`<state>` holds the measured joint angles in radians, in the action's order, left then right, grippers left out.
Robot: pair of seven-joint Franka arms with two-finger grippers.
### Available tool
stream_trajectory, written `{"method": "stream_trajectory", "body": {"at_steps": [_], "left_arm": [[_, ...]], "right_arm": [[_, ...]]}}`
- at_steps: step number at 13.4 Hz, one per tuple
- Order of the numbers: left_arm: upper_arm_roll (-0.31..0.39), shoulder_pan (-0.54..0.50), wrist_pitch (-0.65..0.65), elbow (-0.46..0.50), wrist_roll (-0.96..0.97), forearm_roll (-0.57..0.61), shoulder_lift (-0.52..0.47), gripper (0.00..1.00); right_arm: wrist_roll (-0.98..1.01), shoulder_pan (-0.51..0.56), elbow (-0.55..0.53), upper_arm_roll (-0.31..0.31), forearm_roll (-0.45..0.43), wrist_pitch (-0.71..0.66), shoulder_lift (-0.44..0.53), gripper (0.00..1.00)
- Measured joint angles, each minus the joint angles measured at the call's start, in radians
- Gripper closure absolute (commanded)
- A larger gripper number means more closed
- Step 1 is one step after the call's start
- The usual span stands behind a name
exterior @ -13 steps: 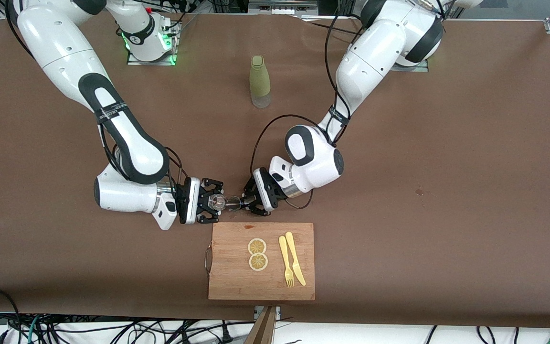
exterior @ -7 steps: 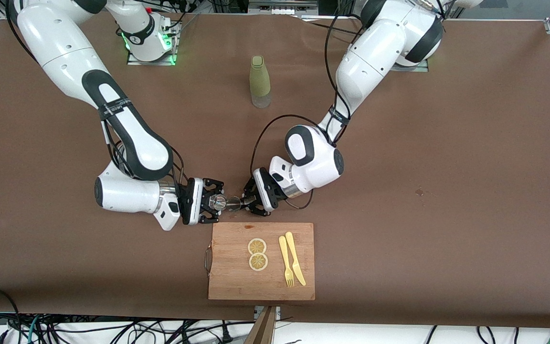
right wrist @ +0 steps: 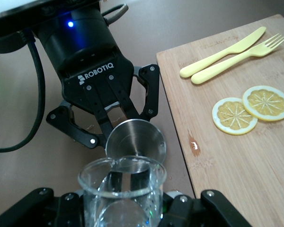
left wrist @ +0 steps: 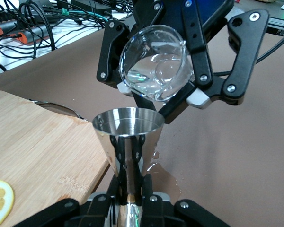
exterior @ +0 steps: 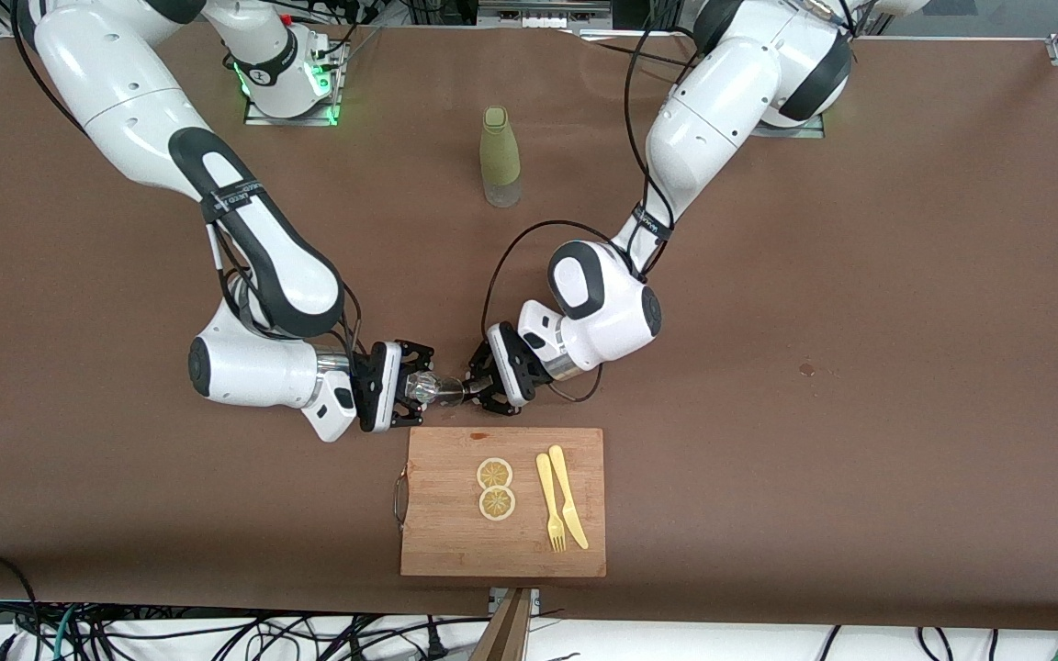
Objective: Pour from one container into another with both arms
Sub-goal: 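Tilt the glass with the right gripper, pouring liquid into the jigger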
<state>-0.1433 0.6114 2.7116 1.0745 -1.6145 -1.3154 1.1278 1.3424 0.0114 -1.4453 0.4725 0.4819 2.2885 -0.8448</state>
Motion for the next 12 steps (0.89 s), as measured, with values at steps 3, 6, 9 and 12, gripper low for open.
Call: {"method": "stream_trajectory", "body": {"at_steps": [3,6,9,12], "left_arm": [[0.000,-0.001,0.000,-0.003,0.000,0.000,0.000,1.00],[0.000,0.000,0.000,-0.003,0.000,0.000,0.001,1.00],[0.000,0.000,0.000,-0.003,0.000,0.000,0.002,1.00],[0.000,0.000,0.000,-0.003,0.000,0.000,0.003,1.00]], "right_arm": [[-0.062,0.000,0.010,0.011,-0.062,0.000,0.000,0.85],[-0.087,0.000,0.011,0.016,-0.091,0.000,0.000,0.85],[-0.094,0.000,0.012,0.018,-0.108,0.000,0.000,0.85],[-0.093,0.000,0.012,0.018,-0.110,0.000,0.000,0.84]]}}
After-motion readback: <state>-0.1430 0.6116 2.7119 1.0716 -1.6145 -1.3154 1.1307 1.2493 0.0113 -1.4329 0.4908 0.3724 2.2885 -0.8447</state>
